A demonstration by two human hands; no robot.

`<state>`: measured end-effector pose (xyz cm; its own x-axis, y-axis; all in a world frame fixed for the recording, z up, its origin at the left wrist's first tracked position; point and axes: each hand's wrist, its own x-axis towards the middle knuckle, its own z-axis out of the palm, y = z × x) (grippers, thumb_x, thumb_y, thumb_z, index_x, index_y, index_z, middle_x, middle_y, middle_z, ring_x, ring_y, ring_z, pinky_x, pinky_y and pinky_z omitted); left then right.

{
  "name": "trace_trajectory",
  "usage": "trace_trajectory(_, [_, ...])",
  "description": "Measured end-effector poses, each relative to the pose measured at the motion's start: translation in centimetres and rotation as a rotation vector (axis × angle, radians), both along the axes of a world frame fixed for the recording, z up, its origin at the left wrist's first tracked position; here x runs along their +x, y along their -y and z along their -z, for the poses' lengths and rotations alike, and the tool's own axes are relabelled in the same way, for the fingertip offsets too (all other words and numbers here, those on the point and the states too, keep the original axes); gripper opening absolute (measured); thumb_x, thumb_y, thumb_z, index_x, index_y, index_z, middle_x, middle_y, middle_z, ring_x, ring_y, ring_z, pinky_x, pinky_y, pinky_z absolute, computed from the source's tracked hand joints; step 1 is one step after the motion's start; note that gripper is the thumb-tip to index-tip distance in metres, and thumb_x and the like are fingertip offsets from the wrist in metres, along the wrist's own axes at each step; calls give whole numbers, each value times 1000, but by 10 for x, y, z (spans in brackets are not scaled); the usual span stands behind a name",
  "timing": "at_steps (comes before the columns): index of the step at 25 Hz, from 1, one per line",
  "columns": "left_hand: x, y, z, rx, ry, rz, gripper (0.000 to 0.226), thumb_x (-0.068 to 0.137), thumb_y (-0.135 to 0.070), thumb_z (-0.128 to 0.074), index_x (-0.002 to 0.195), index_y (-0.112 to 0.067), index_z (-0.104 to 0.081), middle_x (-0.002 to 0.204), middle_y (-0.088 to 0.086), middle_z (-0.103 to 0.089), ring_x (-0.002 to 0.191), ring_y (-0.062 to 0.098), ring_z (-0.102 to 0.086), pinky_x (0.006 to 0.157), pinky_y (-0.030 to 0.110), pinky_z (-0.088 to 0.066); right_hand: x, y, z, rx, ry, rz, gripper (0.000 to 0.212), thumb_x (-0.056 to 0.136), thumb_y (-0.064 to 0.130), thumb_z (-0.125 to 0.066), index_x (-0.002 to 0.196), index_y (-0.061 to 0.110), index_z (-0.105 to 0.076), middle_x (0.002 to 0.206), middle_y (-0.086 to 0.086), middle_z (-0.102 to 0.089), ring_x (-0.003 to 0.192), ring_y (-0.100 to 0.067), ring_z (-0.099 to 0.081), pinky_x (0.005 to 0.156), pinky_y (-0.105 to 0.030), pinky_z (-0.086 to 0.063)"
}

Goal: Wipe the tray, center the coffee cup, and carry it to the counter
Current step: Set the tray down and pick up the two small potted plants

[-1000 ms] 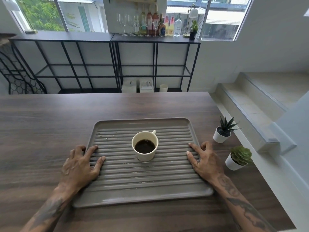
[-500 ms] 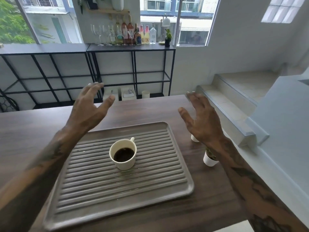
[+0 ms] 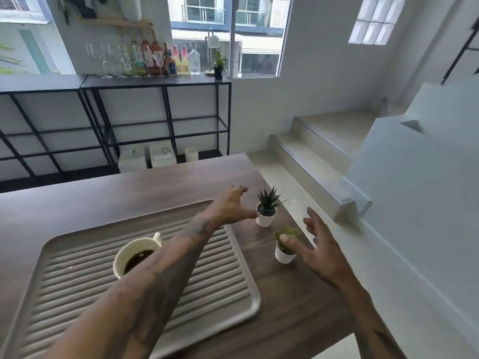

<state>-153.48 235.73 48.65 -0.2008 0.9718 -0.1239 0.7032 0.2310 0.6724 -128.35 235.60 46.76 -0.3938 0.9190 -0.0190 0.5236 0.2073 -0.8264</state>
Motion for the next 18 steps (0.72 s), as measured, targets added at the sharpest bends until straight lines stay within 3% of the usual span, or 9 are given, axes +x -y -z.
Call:
trace_trajectory(3, [21, -15, 26, -43, 17, -4, 99, 67, -35, -83, 148, -9, -33, 148, 14, -42, 136, 26, -41, 112, 34, -35, -2, 5, 19, -45, 75, -31, 121, 55, 69, -78, 151, 37, -12, 154, 3, -32, 138, -16, -38, 112, -36, -37])
trace_trajectory(5, [30, -19, 32, -19, 31, -16, 92, 67, -32, -84, 143, -7, -40, 141, 14, -51, 130, 25, -48, 106, 29, -39, -6, 6, 34, 25, 71, 1, 117, 53, 72, -75, 149, 37, -16, 151, 3, -37, 135, -14, -42, 111, -37, -41])
trace_trajectory(7, [37, -21, 34, 20, 63, -52, 69, 70, -25, -83, 130, -8, -55, 126, 11, -63, 118, 23, -58, 93, 23, -42, -9, 7, 47, 71, 58, 20, 101, 59, 69, -73, 143, 38, -25, 142, 5, -47, 126, -13, -51, 104, -37, -48])
trace_trajectory(10, [44, -20, 33, 64, 140, -98, 42, 75, -20, -79, 114, -11, -67, 112, 5, -72, 107, 19, -65, 91, 24, -48, -11, 11, 53, 125, -11, 56, 69, 71, 46, -79, 126, 38, -39, 120, 8, -58, 108, -10, -60, 91, -34, -55])
trace_trajectory(15, [33, -7, 33, 108, 247, -191, 56, 70, -24, -83, 120, -14, -60, 112, 1, -69, 104, 17, -64, 95, 34, -53, -25, 9, 35, 169, -10, 7, 60, 72, 33, -83, 120, 32, -45, 108, 7, -60, 98, -13, -62, 86, -28, -55])
trace_trajectory(18, [12, 13, 11, 157, 317, -217, 57, 72, -21, -84, 121, -11, -58, 109, 0, -70, 99, 15, -65, 89, 31, -55, -48, -4, 15, 200, -22, 5, 64, 71, 33, -83, 123, 18, -48, 106, 2, -60, 96, -21, -64, 84, -32, -55])
